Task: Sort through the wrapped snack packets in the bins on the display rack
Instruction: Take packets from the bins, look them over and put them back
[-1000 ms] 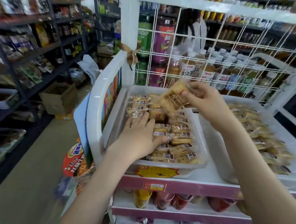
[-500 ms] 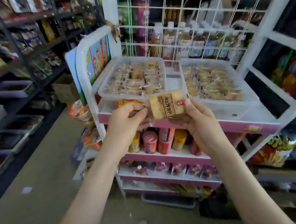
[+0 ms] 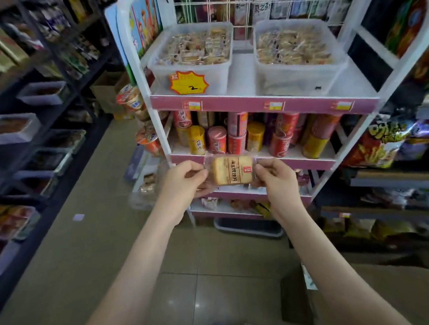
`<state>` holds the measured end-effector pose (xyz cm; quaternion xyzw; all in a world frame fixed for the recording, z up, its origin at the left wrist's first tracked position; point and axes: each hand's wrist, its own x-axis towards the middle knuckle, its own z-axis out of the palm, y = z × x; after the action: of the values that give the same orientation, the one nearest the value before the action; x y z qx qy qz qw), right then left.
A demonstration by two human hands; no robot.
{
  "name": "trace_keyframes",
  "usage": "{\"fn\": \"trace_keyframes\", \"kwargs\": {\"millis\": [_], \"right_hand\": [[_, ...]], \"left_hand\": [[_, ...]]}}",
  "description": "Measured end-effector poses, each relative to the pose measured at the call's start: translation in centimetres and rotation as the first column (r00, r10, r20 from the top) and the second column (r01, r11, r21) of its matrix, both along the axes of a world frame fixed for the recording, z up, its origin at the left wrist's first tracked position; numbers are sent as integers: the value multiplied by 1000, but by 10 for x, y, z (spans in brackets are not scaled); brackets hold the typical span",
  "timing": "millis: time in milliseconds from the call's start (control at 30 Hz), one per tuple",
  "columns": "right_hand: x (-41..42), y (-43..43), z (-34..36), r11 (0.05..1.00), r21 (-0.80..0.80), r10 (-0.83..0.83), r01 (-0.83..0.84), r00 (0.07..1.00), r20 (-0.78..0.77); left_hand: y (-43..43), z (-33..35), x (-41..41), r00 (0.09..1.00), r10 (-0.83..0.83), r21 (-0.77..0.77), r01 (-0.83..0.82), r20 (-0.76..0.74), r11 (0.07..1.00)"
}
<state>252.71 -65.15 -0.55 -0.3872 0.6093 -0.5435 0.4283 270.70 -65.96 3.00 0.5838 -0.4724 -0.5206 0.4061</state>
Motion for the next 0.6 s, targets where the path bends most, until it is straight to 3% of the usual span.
{"fn": "trace_keyframes", "kwargs": {"millis": [233,400,467,533,600], "right_hand": [[8,12,2,998,-18,68,-65,981,181],[22,19,10,992,-48,120,-113,974,194],[28,19,15,992,-45,120,-114,979,163],[35,18,19,994,-47,102,-98,990,101],[45,18,26,994,-75,85,-81,995,48]], "left_hand": [[14,0,17,998,3,2,-4,62,1000],[20,3,32,994,11,0,-11,106,1000],[18,2,34,972,31,-33,-24,234,999],[20,6,33,887,66,-130,-7,458,991],[27,13,29,839,128,-247,8,529,969]]}}
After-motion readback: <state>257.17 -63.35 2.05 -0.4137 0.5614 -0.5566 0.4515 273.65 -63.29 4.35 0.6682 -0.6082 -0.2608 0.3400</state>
